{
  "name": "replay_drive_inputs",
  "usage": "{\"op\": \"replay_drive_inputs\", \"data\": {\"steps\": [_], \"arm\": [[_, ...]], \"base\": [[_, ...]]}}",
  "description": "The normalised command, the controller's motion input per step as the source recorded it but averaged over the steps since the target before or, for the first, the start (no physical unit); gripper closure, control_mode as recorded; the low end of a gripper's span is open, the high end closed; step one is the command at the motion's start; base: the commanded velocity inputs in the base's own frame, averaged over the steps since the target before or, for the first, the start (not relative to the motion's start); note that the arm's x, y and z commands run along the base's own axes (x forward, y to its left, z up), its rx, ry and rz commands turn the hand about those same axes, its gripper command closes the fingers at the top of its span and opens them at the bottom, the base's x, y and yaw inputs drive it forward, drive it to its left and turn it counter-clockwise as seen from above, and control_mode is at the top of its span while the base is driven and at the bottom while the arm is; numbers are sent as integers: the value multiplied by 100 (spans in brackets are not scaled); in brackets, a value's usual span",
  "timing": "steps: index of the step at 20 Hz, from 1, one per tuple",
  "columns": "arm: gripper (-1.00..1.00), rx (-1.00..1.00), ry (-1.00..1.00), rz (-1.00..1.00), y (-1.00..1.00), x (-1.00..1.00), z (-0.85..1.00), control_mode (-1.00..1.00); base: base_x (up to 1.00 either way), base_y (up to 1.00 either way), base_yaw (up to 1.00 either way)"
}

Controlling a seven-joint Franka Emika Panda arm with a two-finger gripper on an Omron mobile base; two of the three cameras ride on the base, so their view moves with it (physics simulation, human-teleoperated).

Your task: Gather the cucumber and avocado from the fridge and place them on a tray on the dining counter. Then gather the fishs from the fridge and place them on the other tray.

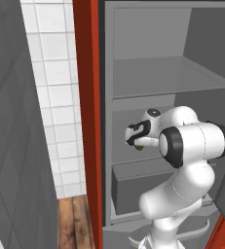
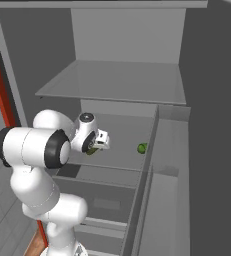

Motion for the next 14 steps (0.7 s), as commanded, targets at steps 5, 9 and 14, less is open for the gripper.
{"op": "replay_drive_inputs", "data": {"steps": [5, 9, 14], "arm": [[100, 0, 1, 0, 0, 0, 0, -100], [100, 0, 2, 0, 0, 0, 0, -100], [100, 0, 1, 0, 0, 0, 0, -100]], "base": [[0, 0, 0], [0, 0, 0], [0, 0, 0]]}}
